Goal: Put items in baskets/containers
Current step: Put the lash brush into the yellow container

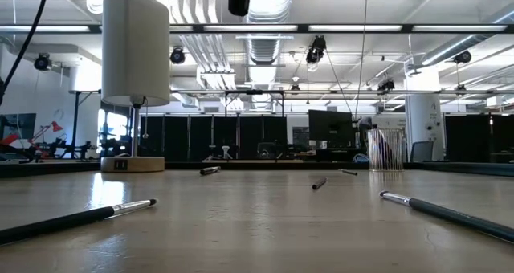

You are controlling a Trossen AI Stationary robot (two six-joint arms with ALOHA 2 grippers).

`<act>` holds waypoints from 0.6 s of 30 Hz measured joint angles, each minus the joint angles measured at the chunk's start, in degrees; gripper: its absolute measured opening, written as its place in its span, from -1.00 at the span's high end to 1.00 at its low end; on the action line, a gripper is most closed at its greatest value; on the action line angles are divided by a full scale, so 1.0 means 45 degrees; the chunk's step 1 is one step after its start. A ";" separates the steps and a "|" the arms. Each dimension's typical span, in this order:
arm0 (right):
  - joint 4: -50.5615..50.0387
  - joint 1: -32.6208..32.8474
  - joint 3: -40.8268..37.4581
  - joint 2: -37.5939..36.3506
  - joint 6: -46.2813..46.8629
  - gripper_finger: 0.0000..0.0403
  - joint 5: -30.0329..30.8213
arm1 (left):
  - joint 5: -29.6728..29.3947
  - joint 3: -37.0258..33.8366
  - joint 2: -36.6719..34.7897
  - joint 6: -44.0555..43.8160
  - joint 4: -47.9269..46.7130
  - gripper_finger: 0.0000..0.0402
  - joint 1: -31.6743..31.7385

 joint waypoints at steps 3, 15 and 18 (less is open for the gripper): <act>0.0053 0.0222 0.0744 0.0592 -0.0321 0.96 0.0000 | 0.0026 0.0368 0.0002 0.0319 -0.0076 0.59 -0.0020; 0.0260 0.0656 0.2500 0.2494 -0.0997 0.96 -0.0421 | 0.0301 0.1364 0.0012 0.1440 -0.0978 0.59 -0.0276; 0.0730 0.0658 0.2516 0.2667 -0.0892 0.96 -0.0720 | 0.0056 0.1361 0.0012 0.1428 -0.1079 0.59 -0.0277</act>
